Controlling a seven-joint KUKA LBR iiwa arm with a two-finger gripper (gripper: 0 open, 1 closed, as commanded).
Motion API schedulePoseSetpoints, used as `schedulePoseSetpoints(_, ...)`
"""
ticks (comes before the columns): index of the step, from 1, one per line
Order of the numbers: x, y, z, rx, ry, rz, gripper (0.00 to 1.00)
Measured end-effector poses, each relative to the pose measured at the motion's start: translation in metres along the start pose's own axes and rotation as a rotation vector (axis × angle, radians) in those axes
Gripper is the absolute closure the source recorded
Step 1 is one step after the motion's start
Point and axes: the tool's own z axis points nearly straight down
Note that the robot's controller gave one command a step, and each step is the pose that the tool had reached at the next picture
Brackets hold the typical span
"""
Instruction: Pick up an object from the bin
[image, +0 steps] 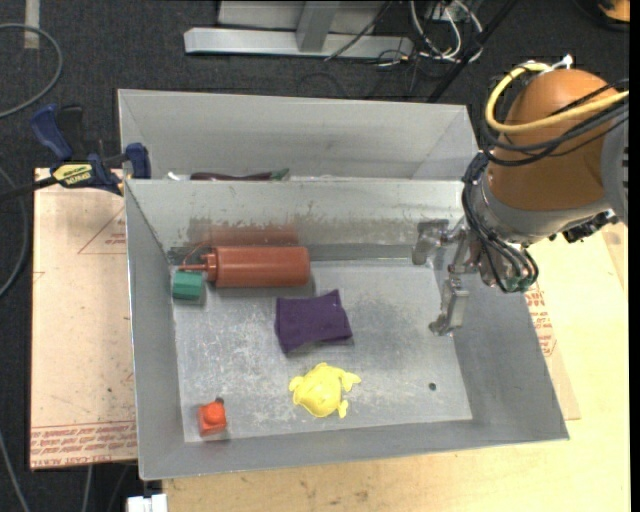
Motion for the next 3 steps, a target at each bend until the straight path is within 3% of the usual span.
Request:
schedulePoseSetpoints(1, 0.003, 0.046, 0.067, -0.001, 0.02, -0.012, 0.0)
schedulePoseSetpoints(2, 0.002, 0.082, 0.103, -0.002, 0.015, 0.103, 0.0)
schedulePoseSetpoints(3, 0.003, 0.101, 0.136, -0.001, 0.013, 0.192, 0.0)
